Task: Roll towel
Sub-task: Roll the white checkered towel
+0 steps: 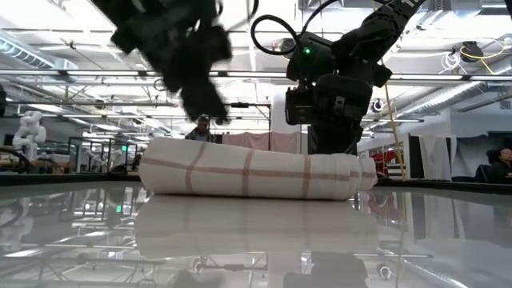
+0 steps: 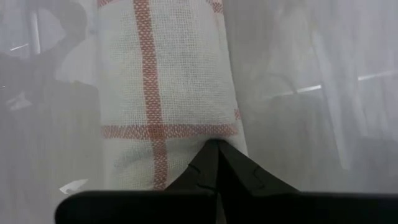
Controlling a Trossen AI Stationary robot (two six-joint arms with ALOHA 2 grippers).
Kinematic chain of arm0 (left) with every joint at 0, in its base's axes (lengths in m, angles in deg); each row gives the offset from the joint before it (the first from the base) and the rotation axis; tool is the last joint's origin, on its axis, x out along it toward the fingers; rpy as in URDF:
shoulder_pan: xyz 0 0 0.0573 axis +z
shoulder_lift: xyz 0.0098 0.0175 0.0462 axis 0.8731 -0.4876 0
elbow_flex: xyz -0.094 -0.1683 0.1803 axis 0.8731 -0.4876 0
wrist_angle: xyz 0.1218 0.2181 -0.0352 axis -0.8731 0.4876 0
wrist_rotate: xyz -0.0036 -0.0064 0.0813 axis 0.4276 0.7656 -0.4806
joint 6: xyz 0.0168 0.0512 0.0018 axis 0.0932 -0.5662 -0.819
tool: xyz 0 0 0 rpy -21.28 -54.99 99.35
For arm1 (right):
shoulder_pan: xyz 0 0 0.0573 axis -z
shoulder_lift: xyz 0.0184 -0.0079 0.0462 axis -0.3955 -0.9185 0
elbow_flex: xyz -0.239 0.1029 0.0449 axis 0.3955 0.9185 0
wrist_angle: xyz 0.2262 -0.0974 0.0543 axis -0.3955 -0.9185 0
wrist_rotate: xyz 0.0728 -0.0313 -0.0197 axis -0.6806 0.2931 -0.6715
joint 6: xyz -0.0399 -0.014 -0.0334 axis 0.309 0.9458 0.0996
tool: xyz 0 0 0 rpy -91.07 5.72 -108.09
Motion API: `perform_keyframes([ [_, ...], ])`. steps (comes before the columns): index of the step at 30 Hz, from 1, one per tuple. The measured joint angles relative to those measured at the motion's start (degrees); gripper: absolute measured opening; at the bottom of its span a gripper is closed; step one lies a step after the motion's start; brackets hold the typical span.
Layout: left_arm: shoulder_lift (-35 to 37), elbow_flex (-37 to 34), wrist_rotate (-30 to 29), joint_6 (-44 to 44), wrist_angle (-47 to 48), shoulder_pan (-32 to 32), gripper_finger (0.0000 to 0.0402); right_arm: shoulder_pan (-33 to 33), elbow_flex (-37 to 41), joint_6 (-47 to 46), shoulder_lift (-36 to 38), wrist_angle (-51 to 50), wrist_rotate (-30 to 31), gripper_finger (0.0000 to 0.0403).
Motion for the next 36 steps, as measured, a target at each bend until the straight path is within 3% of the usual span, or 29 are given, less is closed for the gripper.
perform_keyframes([
  [5,-2.1,-4.6,-1.5,1.1,-10.7,-0.7,0.0077,0.0,0.0,1.2,0.0,0.2,0.0,0.0000],
  [12,-3.5,-11.0,-0.5,1.3,-13.4,1.0,0.0007,0.0,0.0,3.0,0.0,0.3,0.1,0.0000],
  [27,-3.2,-14.9,-0.1,-0.2,-15.8,1.7,0.0013,0.0,0.0,4.1,0.6,-0.9,0.3,0.0000],
  [36,-2.5,-14.7,0.3,1.2,-17.4,1.7,0.0013,-0.3,-0.6,2.0,8.7,3.0,0.3,0.0000],
])
